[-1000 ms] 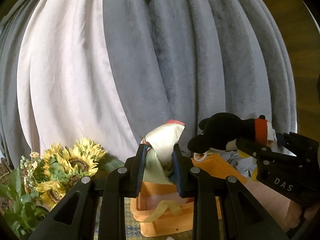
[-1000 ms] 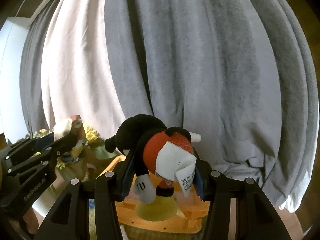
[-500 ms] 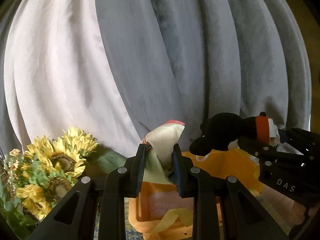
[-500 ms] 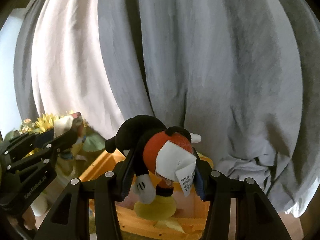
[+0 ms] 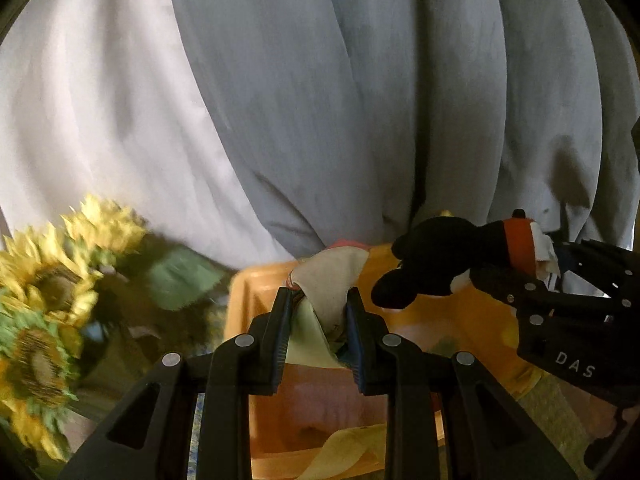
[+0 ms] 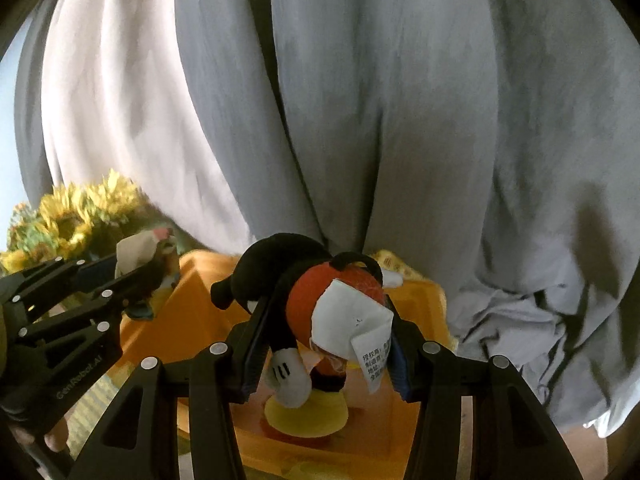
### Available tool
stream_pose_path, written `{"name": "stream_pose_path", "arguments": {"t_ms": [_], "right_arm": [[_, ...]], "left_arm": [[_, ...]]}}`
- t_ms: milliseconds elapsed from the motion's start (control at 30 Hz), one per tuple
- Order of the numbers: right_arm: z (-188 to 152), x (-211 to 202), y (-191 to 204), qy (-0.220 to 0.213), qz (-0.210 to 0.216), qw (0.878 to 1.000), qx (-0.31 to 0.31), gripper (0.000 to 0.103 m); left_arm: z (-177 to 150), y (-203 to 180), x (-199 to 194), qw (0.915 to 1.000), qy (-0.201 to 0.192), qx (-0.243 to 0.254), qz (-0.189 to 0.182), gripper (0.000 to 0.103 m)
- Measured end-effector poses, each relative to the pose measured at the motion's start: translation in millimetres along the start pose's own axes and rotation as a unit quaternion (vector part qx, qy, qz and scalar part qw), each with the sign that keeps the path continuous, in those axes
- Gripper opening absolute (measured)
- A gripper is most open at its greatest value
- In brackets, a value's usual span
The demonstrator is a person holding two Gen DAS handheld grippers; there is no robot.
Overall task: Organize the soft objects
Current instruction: 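Open both tools to drop the fabric and Mickey plush into the crate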
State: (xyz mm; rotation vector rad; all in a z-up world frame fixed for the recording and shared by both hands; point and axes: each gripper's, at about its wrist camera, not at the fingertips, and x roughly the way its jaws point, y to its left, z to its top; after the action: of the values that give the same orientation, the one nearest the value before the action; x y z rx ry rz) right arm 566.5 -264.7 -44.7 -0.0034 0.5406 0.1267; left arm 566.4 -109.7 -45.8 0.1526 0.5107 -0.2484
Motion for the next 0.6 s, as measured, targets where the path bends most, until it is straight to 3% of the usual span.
{"name": "stream_pose_path", "arguments": {"t_ms": [167, 267, 333, 367, 433, 600], "right_arm": [[-8.2, 19.2, -5.8, 0.034, 0.007, 0.999, 0.012, 0.053], [-11.2, 28.2, -8.0, 0.048, 0.011, 0.999, 0.016, 0.053], [-12.5, 33.2, -10.6, 0.056, 0.013, 0.998, 0.019, 0.057], [-12.7, 34.1, -11.7, 0.057, 0.012, 0.998, 0.023, 0.06], [-12.2, 32.2, -13.1, 0.049, 0.009, 0.998, 0.029, 0.071], [-6.3, 19.7, -13.6, 0.031, -0.015, 0.999, 0.026, 0.072]], "left_arm": [[-3.9, -2.9, 15.9, 0.9997, 0.025, 0.002, -0.009, 0.031], [-4.9, -4.5, 20.3, 0.9995, 0.031, 0.004, -0.008, 0.038], [-4.8, -4.1, 22.2, 0.9994, 0.033, 0.004, -0.007, 0.06], [-4.7, -4.0, 22.2, 0.9994, 0.034, 0.003, -0.007, 0.064], [-5.0, -3.5, 21.2, 0.9995, 0.032, 0.004, -0.008, 0.065], [-3.3, -2.1, 13.9, 0.9994, 0.031, -0.002, -0.013, 0.073]]}}
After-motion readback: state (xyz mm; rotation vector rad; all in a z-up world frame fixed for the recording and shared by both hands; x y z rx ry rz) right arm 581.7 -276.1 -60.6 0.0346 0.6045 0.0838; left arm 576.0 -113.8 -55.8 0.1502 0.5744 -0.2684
